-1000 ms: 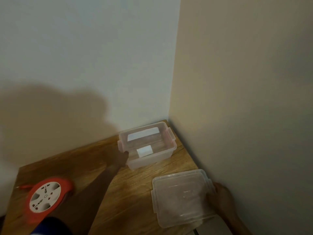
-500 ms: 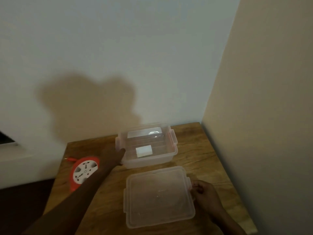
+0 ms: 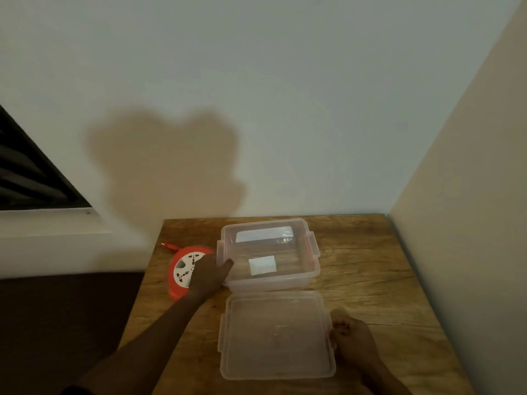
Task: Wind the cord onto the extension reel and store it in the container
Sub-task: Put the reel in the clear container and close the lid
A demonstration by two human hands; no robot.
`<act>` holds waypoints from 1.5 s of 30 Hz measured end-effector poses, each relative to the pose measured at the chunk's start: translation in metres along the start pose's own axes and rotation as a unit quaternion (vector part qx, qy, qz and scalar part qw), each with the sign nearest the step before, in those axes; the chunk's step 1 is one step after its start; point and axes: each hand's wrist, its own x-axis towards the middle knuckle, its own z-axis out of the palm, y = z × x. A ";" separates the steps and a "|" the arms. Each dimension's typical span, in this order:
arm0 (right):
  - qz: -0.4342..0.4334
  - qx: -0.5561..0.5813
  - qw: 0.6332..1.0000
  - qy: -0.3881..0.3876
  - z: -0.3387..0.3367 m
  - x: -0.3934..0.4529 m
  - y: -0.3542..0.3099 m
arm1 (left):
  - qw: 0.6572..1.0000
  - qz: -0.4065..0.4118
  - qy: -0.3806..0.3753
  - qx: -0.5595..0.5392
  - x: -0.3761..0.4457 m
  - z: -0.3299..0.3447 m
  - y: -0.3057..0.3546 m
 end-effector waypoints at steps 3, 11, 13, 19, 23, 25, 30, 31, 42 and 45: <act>-0.011 -0.011 1.000 0.018 0.001 -0.004 -0.001 | 1.000 0.003 -0.001 0.003 0.000 0.002 0.004; -0.043 -0.054 0.996 0.047 -0.002 -0.021 -0.004 | 1.000 0.012 -0.001 -0.010 -0.001 -0.001 0.007; -0.073 -0.115 0.989 0.061 -0.004 -0.023 -0.008 | 0.999 0.032 0.029 -0.012 0.001 -0.008 0.008; -0.155 -0.242 0.957 0.029 0.017 -0.031 -0.050 | 0.991 0.100 0.086 0.006 0.028 -0.061 -0.004; -0.172 -0.163 0.959 -0.152 0.071 -0.051 -0.091 | 0.985 0.110 0.014 0.128 0.054 -0.089 -0.023; -0.143 -0.121 0.959 -0.213 0.109 -0.055 -0.110 | 0.969 0.121 -0.057 0.210 0.063 -0.095 -0.031; -0.054 0.065 0.949 -0.305 0.177 -0.047 -0.151 | 0.922 0.088 -0.114 0.359 0.082 -0.096 -0.055; -0.058 0.103 0.945 -0.305 0.186 -0.042 -0.156 | 0.910 0.091 -0.109 0.389 0.084 -0.096 -0.061; 0.077 0.192 0.942 -0.265 0.251 -0.019 -0.181 | 0.986 -0.063 -0.118 0.095 0.064 -0.137 -0.122; 0.055 0.174 0.948 -0.263 0.256 -0.028 -0.194 | 0.995 -0.065 -0.066 -0.033 0.048 -0.157 -0.130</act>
